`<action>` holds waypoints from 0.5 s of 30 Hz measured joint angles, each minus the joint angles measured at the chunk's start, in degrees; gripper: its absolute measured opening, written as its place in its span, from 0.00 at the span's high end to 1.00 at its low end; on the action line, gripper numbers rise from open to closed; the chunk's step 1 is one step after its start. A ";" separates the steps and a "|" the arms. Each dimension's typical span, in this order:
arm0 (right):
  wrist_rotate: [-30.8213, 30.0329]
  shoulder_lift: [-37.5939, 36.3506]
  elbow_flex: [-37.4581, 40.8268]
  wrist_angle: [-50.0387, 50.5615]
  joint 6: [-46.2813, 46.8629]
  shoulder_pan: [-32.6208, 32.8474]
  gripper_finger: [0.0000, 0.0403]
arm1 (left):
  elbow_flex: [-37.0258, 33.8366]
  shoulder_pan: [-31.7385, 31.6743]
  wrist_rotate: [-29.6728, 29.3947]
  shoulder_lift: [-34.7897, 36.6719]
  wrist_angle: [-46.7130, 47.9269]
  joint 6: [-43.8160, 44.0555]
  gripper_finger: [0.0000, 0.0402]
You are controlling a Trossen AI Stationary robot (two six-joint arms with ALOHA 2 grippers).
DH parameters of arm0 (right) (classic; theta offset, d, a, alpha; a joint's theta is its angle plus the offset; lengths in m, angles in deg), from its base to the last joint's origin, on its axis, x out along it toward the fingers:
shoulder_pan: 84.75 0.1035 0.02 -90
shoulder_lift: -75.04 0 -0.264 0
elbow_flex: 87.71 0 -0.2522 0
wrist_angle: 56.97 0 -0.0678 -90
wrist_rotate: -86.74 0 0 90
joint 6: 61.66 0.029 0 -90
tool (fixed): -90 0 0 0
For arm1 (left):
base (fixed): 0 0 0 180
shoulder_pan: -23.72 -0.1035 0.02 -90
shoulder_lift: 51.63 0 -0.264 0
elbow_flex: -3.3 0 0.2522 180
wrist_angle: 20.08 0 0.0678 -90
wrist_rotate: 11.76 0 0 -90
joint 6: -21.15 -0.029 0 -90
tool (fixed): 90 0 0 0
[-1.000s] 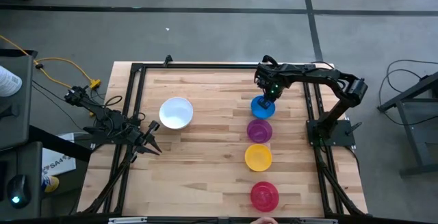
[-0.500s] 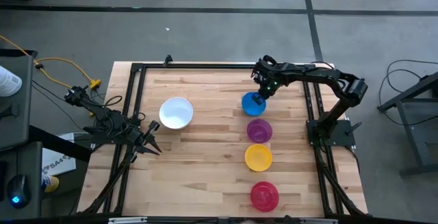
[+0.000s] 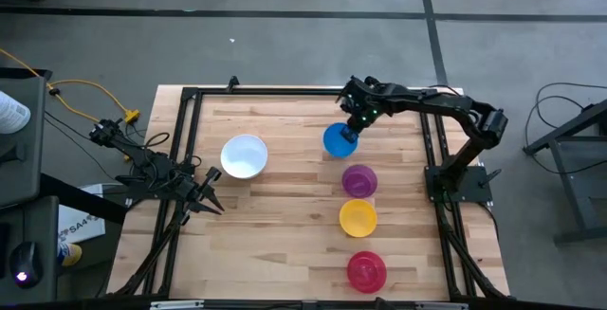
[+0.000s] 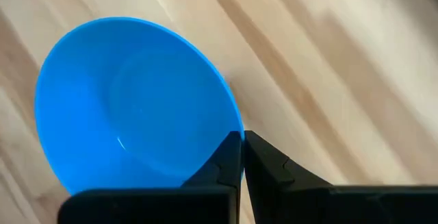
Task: Nest bowls inside each other
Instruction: Stack the blue bowl on the white bowl
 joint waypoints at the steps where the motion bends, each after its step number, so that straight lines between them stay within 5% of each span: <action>1: -0.33 0.00 -1.35 0.27 -0.78 0.52 0.99 | 0.00 0.00 0.01 0.00 0.01 0.01 0.88; 15: -1.40 0.00 -11.07 6.21 -3.55 6.43 0.99 | 0.00 0.00 0.00 0.00 0.02 0.00 0.88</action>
